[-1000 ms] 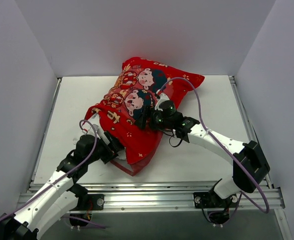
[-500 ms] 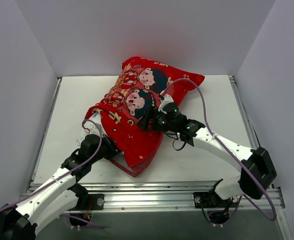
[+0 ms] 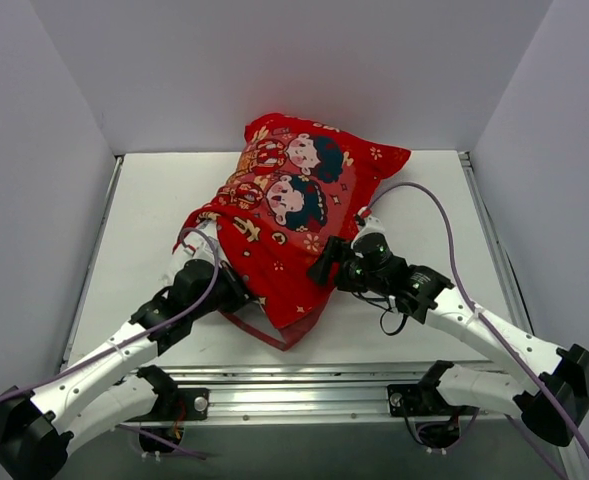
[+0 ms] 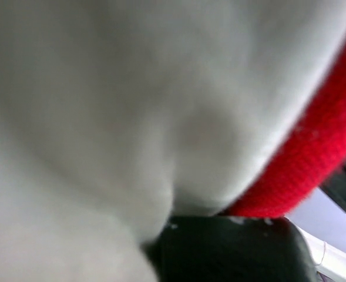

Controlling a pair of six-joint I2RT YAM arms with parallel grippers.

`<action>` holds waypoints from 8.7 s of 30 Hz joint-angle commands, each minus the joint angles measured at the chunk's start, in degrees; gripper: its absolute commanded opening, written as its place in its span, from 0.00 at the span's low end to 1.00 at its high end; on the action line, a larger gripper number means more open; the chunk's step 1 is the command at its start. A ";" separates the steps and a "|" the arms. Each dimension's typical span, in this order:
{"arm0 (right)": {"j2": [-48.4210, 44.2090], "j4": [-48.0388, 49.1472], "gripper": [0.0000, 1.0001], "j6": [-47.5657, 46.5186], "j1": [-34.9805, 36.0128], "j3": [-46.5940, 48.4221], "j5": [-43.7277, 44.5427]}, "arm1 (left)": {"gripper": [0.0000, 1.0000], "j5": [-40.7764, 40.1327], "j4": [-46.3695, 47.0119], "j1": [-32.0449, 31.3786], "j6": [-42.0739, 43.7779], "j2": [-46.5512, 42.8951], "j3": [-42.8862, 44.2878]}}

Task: Remove the pillowcase from the pillow

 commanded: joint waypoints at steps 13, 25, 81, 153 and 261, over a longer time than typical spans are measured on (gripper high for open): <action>-5.68 -5.01 0.62 4.71 -1.69 -5.88 -0.44 | 0.02 -5.71 6.95 -2.26 1.75 2.83 7.95; -6.73 0.96 0.32 6.03 -7.49 -10.80 -5.10 | 0.02 -5.80 6.86 -2.70 1.93 3.18 8.31; 2.14 15.29 0.55 -23.91 -19.76 7.73 -5.27 | 0.02 13.19 -29.80 0.47 12.74 -5.09 9.98; -7.32 -7.29 0.68 -20.95 -23.22 4.50 -5.95 | 0.02 -10.01 -24.70 0.47 22.05 10.73 42.84; 43.62 -7.91 0.88 -59.97 -1.34 53.09 -5.71 | 0.27 11.96 -14.68 7.59 26.36 21.72 15.34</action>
